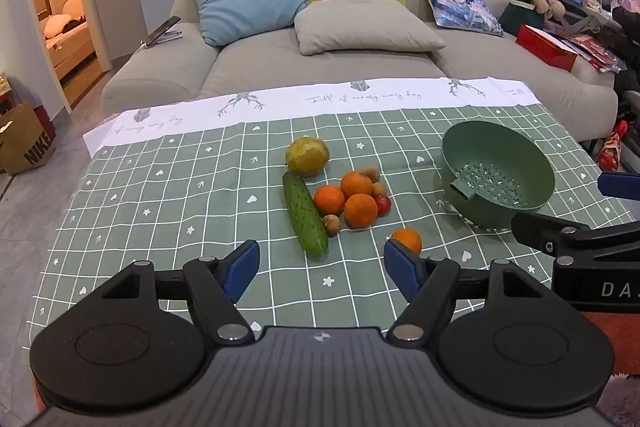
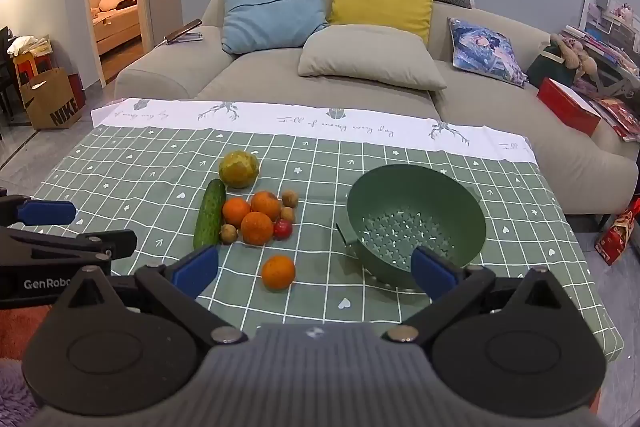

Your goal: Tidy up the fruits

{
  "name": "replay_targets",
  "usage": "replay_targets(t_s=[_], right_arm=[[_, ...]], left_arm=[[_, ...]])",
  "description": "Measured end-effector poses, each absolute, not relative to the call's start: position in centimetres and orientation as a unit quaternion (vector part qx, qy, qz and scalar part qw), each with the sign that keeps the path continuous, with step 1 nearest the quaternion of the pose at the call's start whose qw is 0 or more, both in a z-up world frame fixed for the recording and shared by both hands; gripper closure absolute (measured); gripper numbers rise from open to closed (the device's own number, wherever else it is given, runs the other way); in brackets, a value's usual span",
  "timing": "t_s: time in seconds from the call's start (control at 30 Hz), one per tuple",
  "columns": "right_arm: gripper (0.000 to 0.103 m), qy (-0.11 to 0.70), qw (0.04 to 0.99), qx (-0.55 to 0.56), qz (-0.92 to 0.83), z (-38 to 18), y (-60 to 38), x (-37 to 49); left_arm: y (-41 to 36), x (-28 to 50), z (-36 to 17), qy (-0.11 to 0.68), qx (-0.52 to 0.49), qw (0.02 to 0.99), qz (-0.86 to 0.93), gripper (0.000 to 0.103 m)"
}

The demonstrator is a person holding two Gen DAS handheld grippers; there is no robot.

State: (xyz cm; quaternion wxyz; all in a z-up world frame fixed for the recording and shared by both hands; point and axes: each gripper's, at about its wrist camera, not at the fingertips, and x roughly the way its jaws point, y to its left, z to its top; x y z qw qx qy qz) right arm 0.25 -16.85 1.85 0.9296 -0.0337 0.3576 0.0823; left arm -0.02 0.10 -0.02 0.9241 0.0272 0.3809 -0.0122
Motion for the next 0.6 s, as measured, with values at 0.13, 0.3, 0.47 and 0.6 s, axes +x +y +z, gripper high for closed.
replay_targets(t_s=[0.13,0.3,0.47,0.6], right_arm=[[0.005,0.36,0.929,-0.034,0.082,1.96,-16.8,0.43],[0.005,0.362,0.928,-0.034,0.084,1.68,-16.84,0.32],[0.005,0.373,0.924,-0.031,0.083,1.62,-16.86,0.6],[0.005,0.38,0.921,-0.027,0.081,1.4,-16.94,0.83]], left_arm=[[0.75,0.17,0.03,0.39,0.012,0.921,-0.021,0.022],[-0.04,0.17,-0.24,0.392,0.025,0.92,-0.012,0.022],[0.05,0.32,-0.33,0.397,0.026,0.918,-0.012,0.022],[0.19,0.32,-0.45,0.4,0.023,0.916,-0.014,0.022]])
